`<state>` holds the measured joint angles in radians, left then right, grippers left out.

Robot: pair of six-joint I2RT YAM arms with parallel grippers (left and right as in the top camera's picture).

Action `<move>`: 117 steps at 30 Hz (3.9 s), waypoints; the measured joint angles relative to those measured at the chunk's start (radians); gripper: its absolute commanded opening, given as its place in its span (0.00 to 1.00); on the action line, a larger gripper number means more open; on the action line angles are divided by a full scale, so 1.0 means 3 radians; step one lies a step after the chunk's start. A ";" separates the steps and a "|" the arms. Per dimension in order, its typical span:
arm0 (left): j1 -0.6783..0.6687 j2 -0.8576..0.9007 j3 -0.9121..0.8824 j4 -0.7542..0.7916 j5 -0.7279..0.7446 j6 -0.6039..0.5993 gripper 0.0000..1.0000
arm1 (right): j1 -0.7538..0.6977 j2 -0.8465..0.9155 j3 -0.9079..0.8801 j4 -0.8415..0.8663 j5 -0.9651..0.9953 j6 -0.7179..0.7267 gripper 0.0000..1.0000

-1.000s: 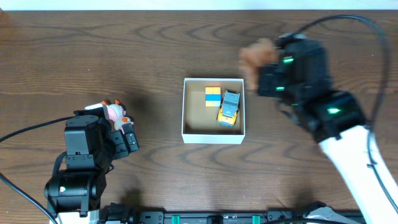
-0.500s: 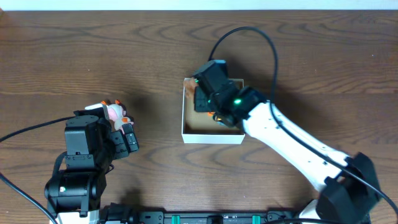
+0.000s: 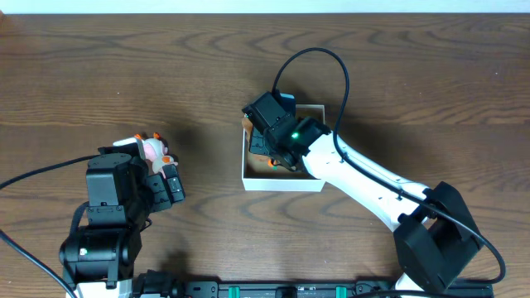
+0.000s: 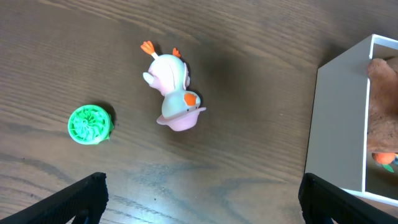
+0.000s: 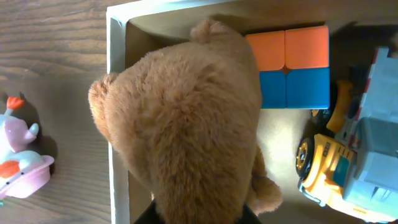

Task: Pack container

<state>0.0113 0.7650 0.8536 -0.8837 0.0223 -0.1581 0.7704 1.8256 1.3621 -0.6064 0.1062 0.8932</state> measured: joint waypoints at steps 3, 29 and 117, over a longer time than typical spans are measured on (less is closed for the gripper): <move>0.0000 0.0000 0.0000 0.0000 0.0000 0.0000 0.98 | -0.0001 0.0000 0.0000 -0.0001 0.0000 0.0034 0.04; 0.0000 0.0000 0.0000 -0.0032 0.0001 0.0001 0.98 | 0.0020 0.0314 -0.0072 0.0100 -0.0131 -0.0141 0.57; 0.0281 0.3429 0.0975 -0.0015 0.0178 -0.0885 0.25 | -0.3162 -0.1277 -0.0116 -0.1788 -0.0183 -0.1972 0.99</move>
<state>0.0956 1.7939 1.1461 -0.8883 0.0757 -0.4236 -0.1783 1.4425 1.3273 -1.1427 0.0513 0.3016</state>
